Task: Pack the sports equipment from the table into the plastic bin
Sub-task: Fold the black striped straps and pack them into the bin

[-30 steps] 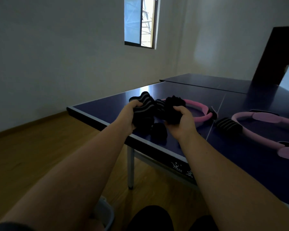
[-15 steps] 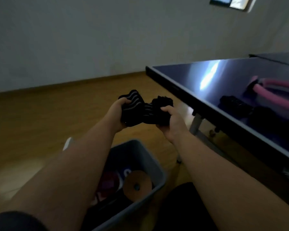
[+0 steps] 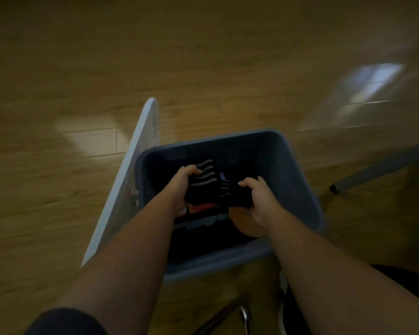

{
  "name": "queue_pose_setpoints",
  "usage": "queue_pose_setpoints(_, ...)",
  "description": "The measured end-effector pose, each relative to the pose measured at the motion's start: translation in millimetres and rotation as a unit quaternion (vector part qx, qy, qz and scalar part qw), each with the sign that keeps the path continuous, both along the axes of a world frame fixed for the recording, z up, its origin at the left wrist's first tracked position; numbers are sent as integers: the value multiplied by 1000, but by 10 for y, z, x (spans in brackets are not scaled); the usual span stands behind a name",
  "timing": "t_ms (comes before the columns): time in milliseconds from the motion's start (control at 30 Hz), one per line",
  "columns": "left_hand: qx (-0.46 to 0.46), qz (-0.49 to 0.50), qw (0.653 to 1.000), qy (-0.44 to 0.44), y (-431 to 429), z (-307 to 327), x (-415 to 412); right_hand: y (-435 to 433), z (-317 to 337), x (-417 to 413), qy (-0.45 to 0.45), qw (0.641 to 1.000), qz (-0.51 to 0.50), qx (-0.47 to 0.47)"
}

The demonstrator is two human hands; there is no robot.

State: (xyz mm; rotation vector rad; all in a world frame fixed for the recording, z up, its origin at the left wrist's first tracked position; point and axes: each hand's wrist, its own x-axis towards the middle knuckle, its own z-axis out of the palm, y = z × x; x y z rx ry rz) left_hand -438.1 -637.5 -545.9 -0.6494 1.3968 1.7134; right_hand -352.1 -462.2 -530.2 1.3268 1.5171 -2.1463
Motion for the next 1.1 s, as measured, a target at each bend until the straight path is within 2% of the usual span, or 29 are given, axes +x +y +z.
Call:
queue_pose_setpoints(100,-29,-10,999,-15,-43,-418,53,21,-335,-74,-30,999,44,8)
queue_pose_setpoints(167,-34,-16,999,-21,-59,-710,111,39,-583,-80,-62,991,112,30)
queue_pose_setpoints(267,-35,-29,999,-26,-67,-1041,258,54,-956,-13,-106,968,221,56)
queue_pose_setpoints(400,-58,-73,995,-38,-87,-1450,504,44,-1444,61,-158,941,284,99)
queue_pose_setpoints(567,-126,-157,979,-20,-72,-1716,757,77,-1808,125,-176,902,386,76)
queue_pose_setpoints(700,-170,-197,966,-1,-27,-1818,902,97,-1869,268,-181,873,426,153)
queue_pose_setpoints(800,-256,-240,933,79,26,-1849,936,119,-1862,372,-162,844,444,254)
queue_pose_setpoints(867,-276,-287,911,109,56,-1845,929,153,-1890,391,-162,820,452,311)
queue_pose_setpoints(933,-282,-306,901,126,48,-1827,897,158,-1893,364,-152,835,438,297)
queue_pose_setpoints(1100,-270,-259,921,109,-86,-1770,742,137,-1910,364,-176,889,372,199)
